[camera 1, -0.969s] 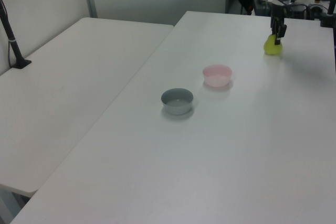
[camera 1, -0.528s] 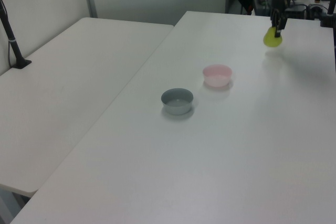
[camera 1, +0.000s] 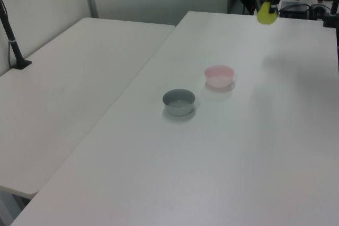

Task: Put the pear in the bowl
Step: 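Lift the pear and carry it toward the pink bowl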

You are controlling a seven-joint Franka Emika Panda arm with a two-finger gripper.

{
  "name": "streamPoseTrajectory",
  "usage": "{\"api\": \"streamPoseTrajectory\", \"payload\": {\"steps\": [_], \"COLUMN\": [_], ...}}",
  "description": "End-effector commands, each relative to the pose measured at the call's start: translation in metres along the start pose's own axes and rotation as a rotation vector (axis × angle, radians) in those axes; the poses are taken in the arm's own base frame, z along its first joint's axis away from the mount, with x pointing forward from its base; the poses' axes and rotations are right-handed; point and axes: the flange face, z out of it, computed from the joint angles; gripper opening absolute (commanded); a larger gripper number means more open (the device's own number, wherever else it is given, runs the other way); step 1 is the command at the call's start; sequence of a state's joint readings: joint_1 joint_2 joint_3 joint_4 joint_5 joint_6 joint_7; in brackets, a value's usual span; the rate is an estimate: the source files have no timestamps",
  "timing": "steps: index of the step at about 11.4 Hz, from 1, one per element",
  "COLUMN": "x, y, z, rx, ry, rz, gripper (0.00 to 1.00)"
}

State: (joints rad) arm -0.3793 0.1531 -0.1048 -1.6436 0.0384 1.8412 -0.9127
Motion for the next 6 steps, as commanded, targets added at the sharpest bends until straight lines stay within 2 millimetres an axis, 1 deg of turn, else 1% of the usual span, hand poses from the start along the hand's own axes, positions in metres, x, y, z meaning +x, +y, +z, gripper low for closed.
{"api": "streamPoseTrajectory", "payload": {"steps": [1, 3, 5, 6], "x": [0.029, 0.052, 0.083, 0.096], "y": [-0.032, -0.066, -0.102, -0.119], "z": [-0.047, -0.066, -0.07, -0.069], "rx": [0.002, -0.012, -0.011, -0.008], "ry": [-0.006, 0.022, 0.034, 0.039], "rz": [0.078, 0.113, 0.175, 0.209], "gripper": [0.0, 0.0, 0.0, 0.0]}}
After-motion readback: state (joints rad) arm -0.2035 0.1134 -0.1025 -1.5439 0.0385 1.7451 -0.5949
